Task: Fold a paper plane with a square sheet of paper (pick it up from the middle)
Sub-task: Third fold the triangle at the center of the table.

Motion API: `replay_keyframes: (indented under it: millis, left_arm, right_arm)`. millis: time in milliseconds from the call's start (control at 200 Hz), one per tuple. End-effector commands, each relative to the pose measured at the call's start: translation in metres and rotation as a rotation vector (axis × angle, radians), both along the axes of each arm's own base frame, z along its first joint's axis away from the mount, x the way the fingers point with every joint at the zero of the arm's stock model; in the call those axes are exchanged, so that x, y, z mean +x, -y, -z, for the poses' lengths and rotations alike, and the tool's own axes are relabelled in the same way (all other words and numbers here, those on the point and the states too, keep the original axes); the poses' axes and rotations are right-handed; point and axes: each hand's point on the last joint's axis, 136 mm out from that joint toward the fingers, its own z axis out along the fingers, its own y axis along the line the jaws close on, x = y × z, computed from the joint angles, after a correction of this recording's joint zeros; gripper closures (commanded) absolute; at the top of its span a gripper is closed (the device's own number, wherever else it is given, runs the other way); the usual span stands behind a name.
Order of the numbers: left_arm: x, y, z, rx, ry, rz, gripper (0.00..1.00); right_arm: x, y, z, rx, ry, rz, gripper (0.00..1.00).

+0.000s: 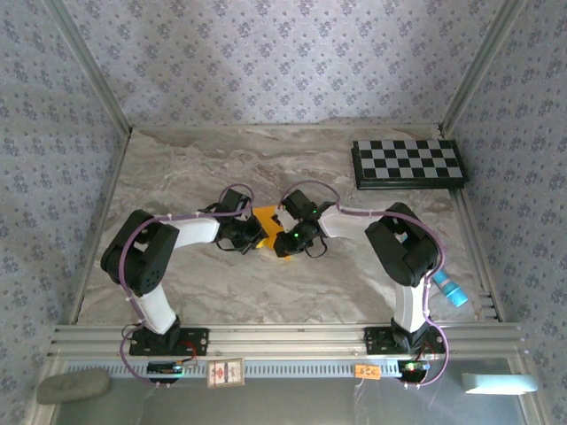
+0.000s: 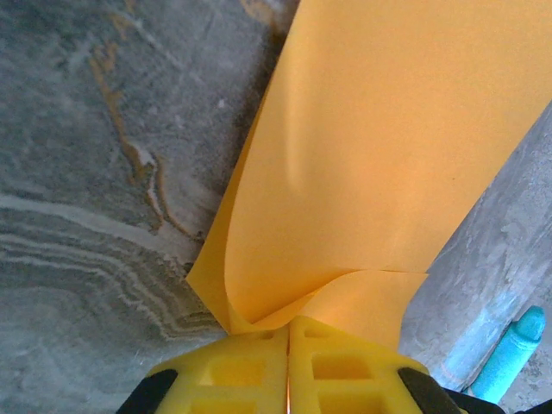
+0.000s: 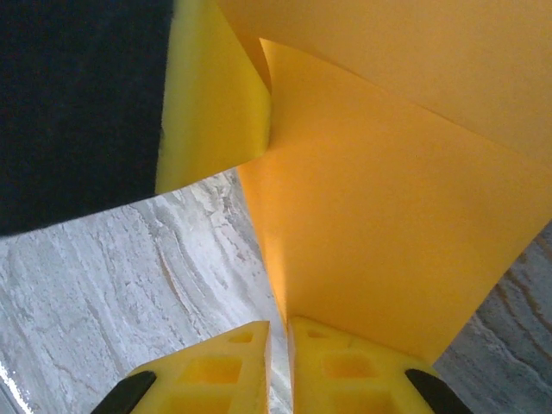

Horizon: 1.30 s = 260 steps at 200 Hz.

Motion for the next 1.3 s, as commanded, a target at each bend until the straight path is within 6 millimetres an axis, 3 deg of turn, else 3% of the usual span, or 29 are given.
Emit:
replay_keyframes:
  millis: [0, 300, 640, 1294]
  left_arm:
    - [-0.022, -0.028, 0.035, 0.144, -0.098, -0.035, 0.93]
    - [-0.022, -0.028, 0.034, 0.144, -0.097, -0.034, 0.93]
    - [-0.021, -0.025, 0.033, 0.135, -0.091, -0.026, 0.93]
    - [-0.023, -0.027, 0.038, 0.140, -0.101, -0.030, 0.93]
  right_arm:
    - [-0.005, 0.000, 0.001, -0.004, -0.036, -0.020, 0.85]
    - [0.012, 0.003, -0.035, 0.075, 0.026, 0.030, 0.84]
    - [0.011, -0.007, -0.021, 0.054, -0.015, 0.014, 0.84]
    - [-0.010, 0.003, 0.011, -0.036, -0.095, -0.043, 0.83]
